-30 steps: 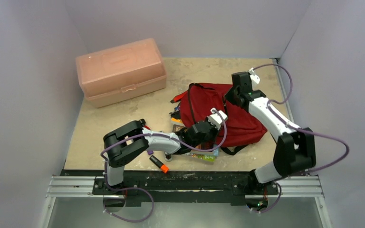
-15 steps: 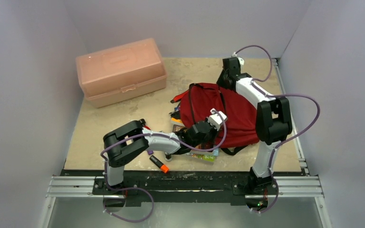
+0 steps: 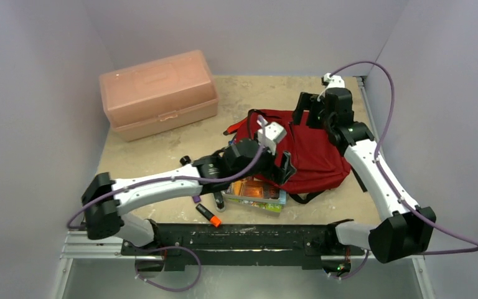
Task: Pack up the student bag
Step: Unzip the student bag at the center of the board, then pick up the student bag at the center of the board.
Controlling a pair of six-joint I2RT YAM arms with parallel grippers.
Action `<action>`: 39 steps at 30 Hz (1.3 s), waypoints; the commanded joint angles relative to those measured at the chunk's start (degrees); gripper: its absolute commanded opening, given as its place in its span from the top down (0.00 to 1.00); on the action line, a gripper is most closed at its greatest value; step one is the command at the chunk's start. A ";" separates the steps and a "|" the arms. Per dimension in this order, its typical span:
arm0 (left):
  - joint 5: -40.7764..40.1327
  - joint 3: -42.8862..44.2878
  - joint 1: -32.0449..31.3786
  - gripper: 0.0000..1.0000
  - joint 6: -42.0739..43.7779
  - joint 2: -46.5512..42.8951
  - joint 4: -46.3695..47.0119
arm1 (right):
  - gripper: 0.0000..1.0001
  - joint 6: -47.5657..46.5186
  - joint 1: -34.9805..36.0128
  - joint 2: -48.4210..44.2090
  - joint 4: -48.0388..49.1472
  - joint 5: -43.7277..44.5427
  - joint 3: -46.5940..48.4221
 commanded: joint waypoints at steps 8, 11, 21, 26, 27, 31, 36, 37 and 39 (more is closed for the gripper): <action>-5.62 -3.03 12.63 0.15 -5.23 -31.24 -28.31 | 0.07 -1.76 12.69 2.96 0.90 -15.14 -0.13; -10.21 -5.22 13.74 0.13 -4.98 -36.56 -30.63 | 0.02 3.54 16.54 3.95 7.05 -16.77 -0.68; -12.90 -7.71 13.95 0.12 -4.62 -41.63 -31.53 | 0.18 1.33 27.24 20.89 -8.15 8.01 13.70; -12.00 -7.06 13.98 0.12 -3.09 -40.95 -31.52 | 0.69 -5.40 28.12 21.45 -12.25 17.12 17.62; -11.90 -6.82 13.96 0.12 -2.73 -41.01 -31.77 | 0.88 -9.61 28.09 20.88 -11.39 15.41 17.08; -11.84 -6.56 13.93 0.12 -1.15 -42.40 -31.95 | 1.00 -17.04 27.99 16.72 -11.86 25.59 18.17; -10.74 -7.46 13.94 0.12 -0.66 -43.75 -31.79 | 1.00 -41.91 23.50 10.55 0.81 28.99 18.18; -10.26 -7.71 13.98 0.12 -0.75 -43.85 -31.73 | 1.00 -47.84 21.79 9.72 3.81 25.08 18.44; -9.23 -7.74 13.99 0.12 -1.16 -43.87 -32.04 | 1.00 -57.29 17.92 7.96 9.74 15.74 19.12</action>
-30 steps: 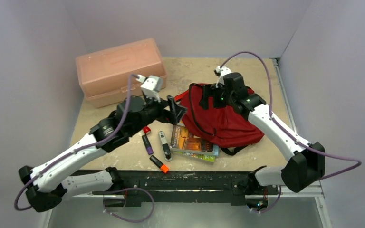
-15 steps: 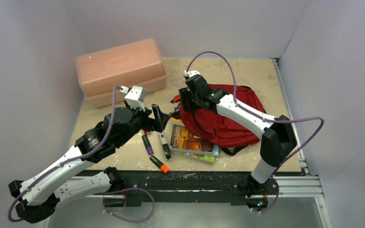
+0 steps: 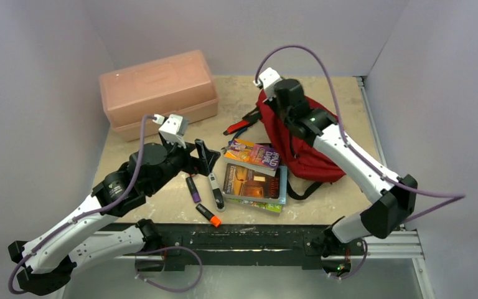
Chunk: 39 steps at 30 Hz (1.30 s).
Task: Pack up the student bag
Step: Pick up the student bag at the center of the board, then place the book at the center of the board.
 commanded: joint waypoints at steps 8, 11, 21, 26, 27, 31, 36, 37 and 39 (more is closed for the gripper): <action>6.65 -0.90 0.41 0.13 -1.88 -2.74 -1.25 | 1.00 -46.86 -20.58 -4.95 32.79 -43.38 4.00; 6.13 -0.81 0.41 0.13 -1.13 -3.62 -2.17 | 1.00 -48.08 -24.19 -3.16 22.42 -51.56 7.50; 7.22 -0.14 0.41 0.14 0.15 -1.62 0.16 | 0.64 -34.07 -25.40 -16.17 38.21 -28.17 -30.43; 10.74 0.63 0.41 0.14 0.66 0.61 0.10 | 0.49 -33.53 -27.45 -18.73 41.56 -12.79 -37.69; 11.21 0.47 0.41 0.14 0.80 0.75 0.18 | 0.45 -34.10 -27.84 -18.82 41.44 -9.98 -37.98; 11.62 1.17 0.41 0.14 2.43 1.47 -1.26 | 0.25 -31.65 -29.91 -16.92 39.39 -0.71 -35.13; 7.96 3.72 0.32 0.14 6.57 2.77 -4.62 | 0.01 -17.39 -29.86 -14.98 17.95 -0.48 -26.41; 7.37 3.29 0.33 0.13 6.72 2.79 -4.31 | 0.01 -13.69 -29.68 -16.29 15.37 -1.34 -25.89; 6.74 1.88 0.35 0.13 5.63 2.83 -3.44 | 0.01 -7.14 -29.45 -20.60 11.66 -5.68 -26.20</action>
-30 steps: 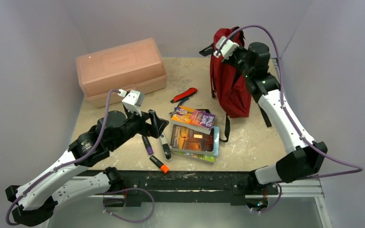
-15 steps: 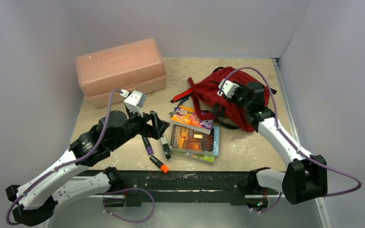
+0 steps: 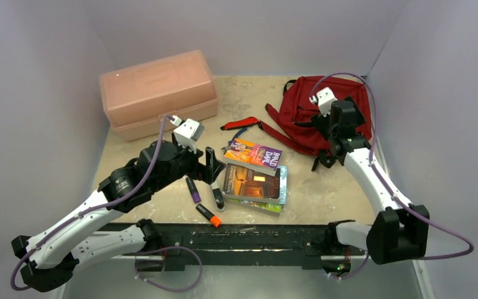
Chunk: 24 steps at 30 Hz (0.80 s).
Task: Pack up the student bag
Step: Place the book at the center of the board.
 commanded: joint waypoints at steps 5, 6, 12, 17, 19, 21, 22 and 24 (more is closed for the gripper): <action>-0.84 -0.61 0.46 0.12 -6.73 2.26 -0.17 | 0.01 40.92 0.55 -12.40 -18.19 3.48 5.14; -0.68 -0.96 0.45 0.12 -9.00 2.80 -0.19 | 0.01 44.79 0.55 -11.89 -22.57 -0.85 7.63; -1.18 -5.18 1.21 0.12 -24.78 4.20 1.58 | 0.01 62.84 0.62 -18.23 -16.09 -45.39 -0.38; 4.36 -6.59 8.09 0.06 -34.53 6.64 2.58 | 0.01 80.15 4.95 -22.06 2.66 -59.38 -18.03; 7.42 -6.15 12.23 0.05 -36.12 9.64 2.47 | 0.01 81.71 5.61 -23.93 3.25 -55.86 -21.76; 11.23 -5.99 15.76 0.05 -36.71 13.38 4.34 | 0.01 81.37 5.58 -23.89 3.76 -54.24 -23.08; 13.19 -5.75 17.27 0.05 -37.12 15.67 5.63 | 0.01 80.30 5.56 -23.01 3.00 -54.18 -22.63; 16.16 -4.97 19.50 0.06 -37.31 20.85 8.48 | 0.01 78.08 5.61 -20.97 -0.55 -52.36 -21.09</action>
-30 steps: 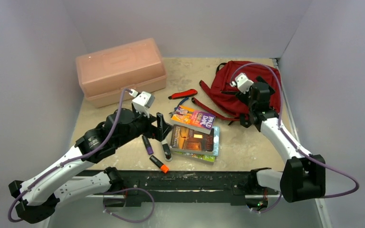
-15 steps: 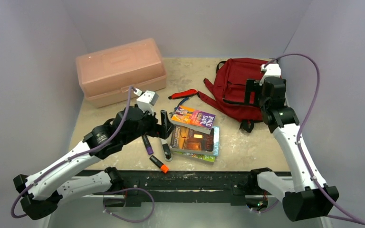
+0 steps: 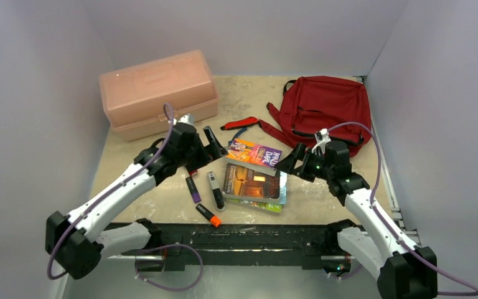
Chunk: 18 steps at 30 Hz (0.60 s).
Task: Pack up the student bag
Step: Place the book at the center of the board, then pick up the book from the center of the board.
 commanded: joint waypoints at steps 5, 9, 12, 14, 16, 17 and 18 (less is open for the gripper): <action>7.38 5.27 6.84 0.09 -1.12 16.41 8.17 | 0.01 1.66 -0.08 3.31 6.48 -1.00 1.65; 6.96 6.41 8.32 0.09 -0.14 23.11 11.44 | 0.01 0.96 -0.03 4.27 6.61 -1.92 2.23; 8.32 7.02 8.94 0.07 1.05 28.06 15.59 | 0.01 0.17 -0.04 4.22 6.08 -1.64 3.19; 9.79 7.12 9.46 0.07 1.35 30.98 18.43 | 0.01 -0.65 -0.08 4.52 4.91 -0.76 4.42; 11.80 7.72 9.95 0.07 1.16 33.87 19.80 | 0.01 -1.33 -0.03 4.86 3.88 0.17 5.25; 12.57 7.77 9.98 0.08 1.06 34.63 20.35 | 0.01 -1.62 -0.07 4.97 3.35 0.53 5.50; 13.20 7.59 9.99 0.09 0.66 35.15 21.20 | 0.01 -1.88 -0.05 5.01 2.99 0.84 5.59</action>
